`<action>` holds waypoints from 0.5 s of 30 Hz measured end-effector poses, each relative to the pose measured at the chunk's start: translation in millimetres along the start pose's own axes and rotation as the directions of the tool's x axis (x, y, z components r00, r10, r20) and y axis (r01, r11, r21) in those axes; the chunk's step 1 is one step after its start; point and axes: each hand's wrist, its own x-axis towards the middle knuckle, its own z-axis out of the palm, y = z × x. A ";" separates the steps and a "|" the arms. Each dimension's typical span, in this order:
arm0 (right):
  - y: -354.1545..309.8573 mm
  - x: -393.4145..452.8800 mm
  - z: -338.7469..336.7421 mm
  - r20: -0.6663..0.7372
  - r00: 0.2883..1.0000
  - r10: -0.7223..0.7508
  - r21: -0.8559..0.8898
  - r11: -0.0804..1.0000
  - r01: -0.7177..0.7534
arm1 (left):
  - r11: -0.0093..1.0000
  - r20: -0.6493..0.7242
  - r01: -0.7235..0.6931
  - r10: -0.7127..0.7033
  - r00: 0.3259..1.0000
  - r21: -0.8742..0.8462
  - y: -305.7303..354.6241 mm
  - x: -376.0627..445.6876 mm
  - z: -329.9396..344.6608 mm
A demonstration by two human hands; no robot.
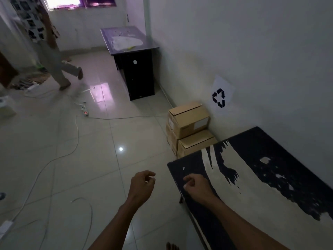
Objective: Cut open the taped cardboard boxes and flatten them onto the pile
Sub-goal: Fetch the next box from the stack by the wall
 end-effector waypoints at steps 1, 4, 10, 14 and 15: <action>-8.1 15.9 -1.4 0.005 1.000 0.007 0.003 1.000 -0.007 | 1.000 -0.001 0.005 -0.005 1.000 0.005 2.1 17.7 -4.6; -28.6 56.7 -3.4 0.025 0.999 0.031 0.017 0.999 -0.031 | 1.000 0.013 0.012 -0.012 1.000 -0.001 8.7 62.2 -18.6; -61.7 140.4 -2.7 0.009 0.993 0.120 0.095 0.988 -0.120 | 1.000 0.087 0.008 -0.010 0.996 0.015 6.5 169.4 -40.7; -88.2 202.1 5.3 -0.054 0.980 0.192 0.131 0.974 -0.184 | 0.999 0.153 -0.020 0.015 0.988 0.037 1.6 251.1 -57.5; -95.4 216.9 7.0 -0.072 0.975 0.212 0.145 0.969 -0.200 | 0.998 0.168 -0.031 0.023 0.985 0.047 0.4 271.8 -62.3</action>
